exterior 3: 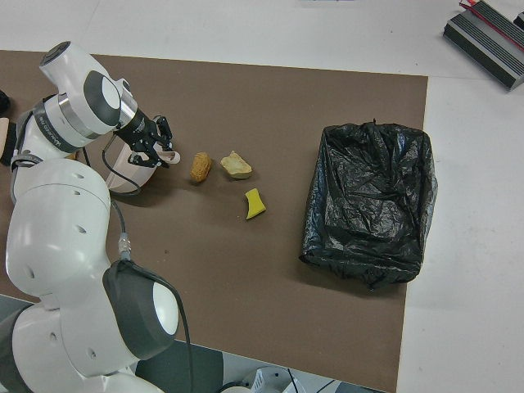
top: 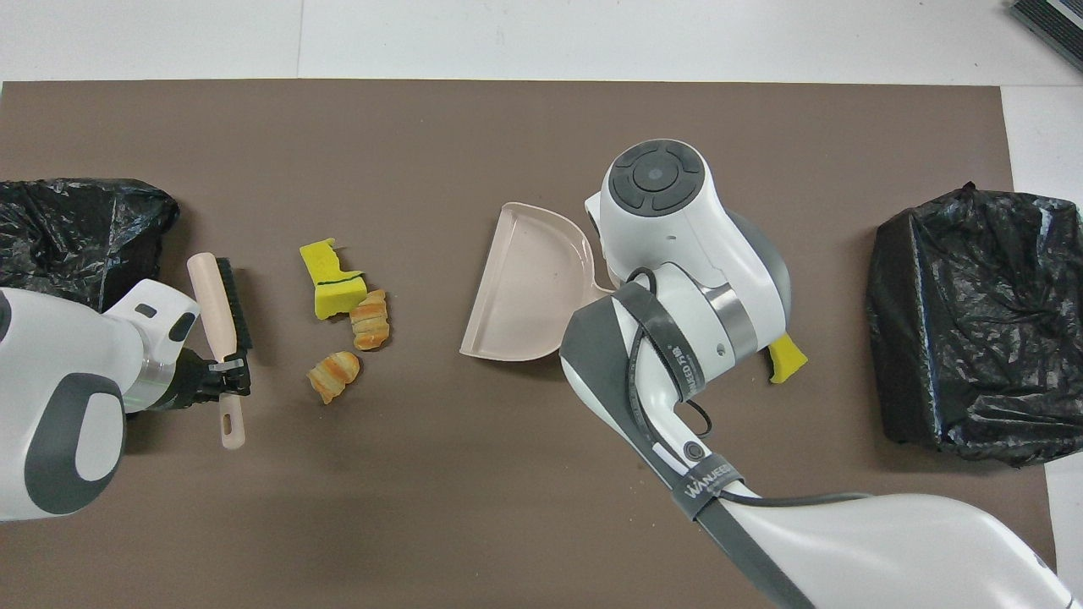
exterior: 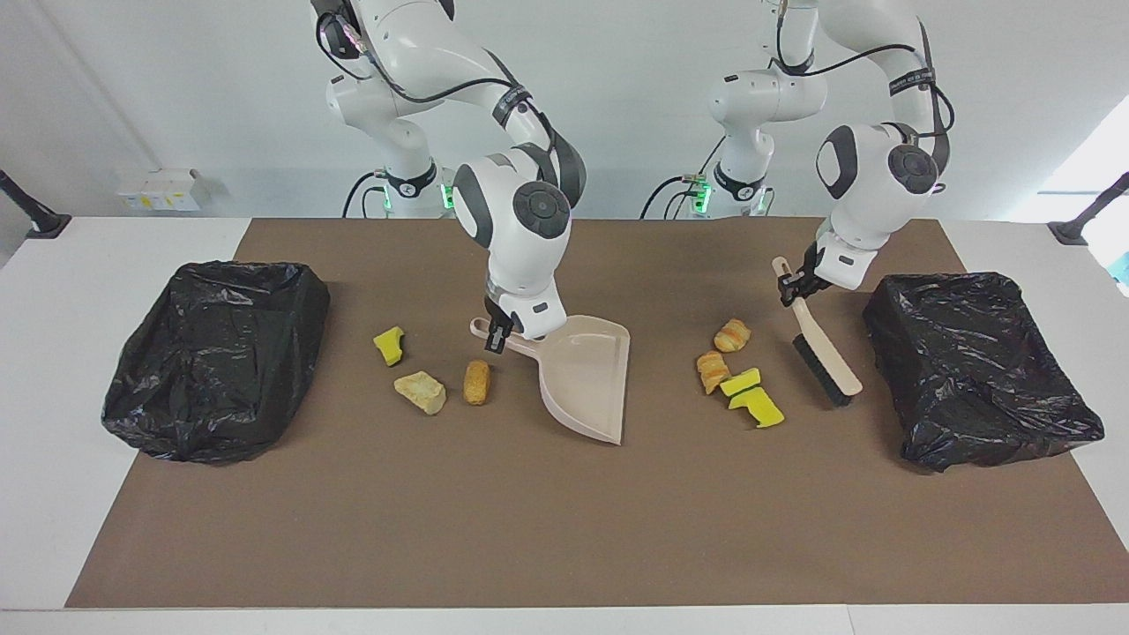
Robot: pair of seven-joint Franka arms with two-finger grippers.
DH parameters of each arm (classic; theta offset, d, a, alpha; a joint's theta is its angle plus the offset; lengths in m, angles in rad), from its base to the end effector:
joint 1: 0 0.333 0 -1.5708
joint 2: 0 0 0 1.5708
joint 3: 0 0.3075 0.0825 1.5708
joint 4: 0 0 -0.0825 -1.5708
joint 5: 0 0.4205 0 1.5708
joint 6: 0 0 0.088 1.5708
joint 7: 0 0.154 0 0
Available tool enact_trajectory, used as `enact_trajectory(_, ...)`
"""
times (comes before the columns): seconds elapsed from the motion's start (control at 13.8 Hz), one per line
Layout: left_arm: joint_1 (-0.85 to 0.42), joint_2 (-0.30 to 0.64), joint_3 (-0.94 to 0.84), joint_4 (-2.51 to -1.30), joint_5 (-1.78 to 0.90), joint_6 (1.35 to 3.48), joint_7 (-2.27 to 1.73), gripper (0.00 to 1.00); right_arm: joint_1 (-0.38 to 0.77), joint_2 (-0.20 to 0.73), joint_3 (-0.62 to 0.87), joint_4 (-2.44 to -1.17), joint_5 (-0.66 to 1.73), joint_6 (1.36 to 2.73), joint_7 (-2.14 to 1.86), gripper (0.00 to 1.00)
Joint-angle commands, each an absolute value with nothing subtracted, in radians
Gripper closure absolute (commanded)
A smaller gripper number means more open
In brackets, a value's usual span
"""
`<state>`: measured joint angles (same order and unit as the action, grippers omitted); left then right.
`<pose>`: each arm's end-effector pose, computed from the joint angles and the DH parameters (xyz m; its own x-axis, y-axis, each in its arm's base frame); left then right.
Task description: Sweep and dump trash in bin
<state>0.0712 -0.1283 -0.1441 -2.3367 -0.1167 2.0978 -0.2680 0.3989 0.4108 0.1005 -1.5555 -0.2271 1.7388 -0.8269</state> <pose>0.4983 -0.0456 0.3014 0.9586 0.2539 -0.1292 0.2611 -0.9644 0.0425 0.6059 0.2891 0.3295 0.1693 0.9458 -0.2772 0.9803 -0.1908 -0.0521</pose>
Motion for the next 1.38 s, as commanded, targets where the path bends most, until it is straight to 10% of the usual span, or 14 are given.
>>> enact_trajectory(0.0,0.039,-0.175,-0.143,-2.379,-0.133,2.1,-0.256,1.0,0.388,0.399,0.107,-1.575,-0.258,1.763,-0.92,1.0)
enact_trajectory(1.3,-0.486,-0.144,-0.143,-2.413,-0.363,2.316,-0.437,1.0,0.388,0.391,0.107,-1.621,-0.256,1.856,-0.965,1.0)
